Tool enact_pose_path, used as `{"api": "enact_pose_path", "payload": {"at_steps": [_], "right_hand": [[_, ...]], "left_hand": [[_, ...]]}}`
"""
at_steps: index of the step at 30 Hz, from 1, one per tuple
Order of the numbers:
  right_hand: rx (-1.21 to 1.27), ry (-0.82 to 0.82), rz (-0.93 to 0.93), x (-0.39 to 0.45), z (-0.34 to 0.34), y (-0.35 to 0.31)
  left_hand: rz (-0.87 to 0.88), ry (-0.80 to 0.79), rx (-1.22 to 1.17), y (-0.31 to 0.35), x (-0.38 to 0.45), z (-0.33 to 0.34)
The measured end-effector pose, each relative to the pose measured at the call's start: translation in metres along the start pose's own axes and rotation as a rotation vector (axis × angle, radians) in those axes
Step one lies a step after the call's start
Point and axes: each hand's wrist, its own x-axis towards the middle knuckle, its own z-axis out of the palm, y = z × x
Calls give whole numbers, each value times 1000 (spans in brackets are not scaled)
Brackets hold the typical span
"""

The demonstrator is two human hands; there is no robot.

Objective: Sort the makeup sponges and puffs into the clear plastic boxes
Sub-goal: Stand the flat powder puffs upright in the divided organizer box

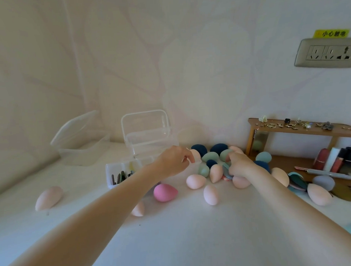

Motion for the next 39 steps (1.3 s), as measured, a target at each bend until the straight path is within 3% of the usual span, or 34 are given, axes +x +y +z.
{"api": "enact_pose_path", "payload": {"at_steps": [4, 10, 16, 19, 23, 28, 34, 37, 39], "right_hand": [[-9, 194, -17, -4, -9, -4], [-19, 254, 3, -11, -25, -11], [336, 443, -197, -24, -47, -61], [473, 426, -338, -36, -44, -98], [354, 347, -467, -46, -17, -134], [151, 225, -435, -50, 16, -148], [83, 123, -431, -52, 11, -148], [202, 107, -448, -50, 1, -142], [333, 183, -413, -44, -8, -131]], "left_hand": [[-10, 98, -74, -4, -7, -13], [-123, 156, -138, -33, -19, -33], [-199, 114, -158, -40, -29, -40], [-225, 129, -180, -43, -31, -42], [-228, 137, -167, -51, -37, -46], [-222, 143, -177, -61, -43, -45], [-109, 69, -216, -66, -43, -35], [-70, 32, -162, -60, -39, -34], [-41, 31, -143, -56, -36, -33]]}}
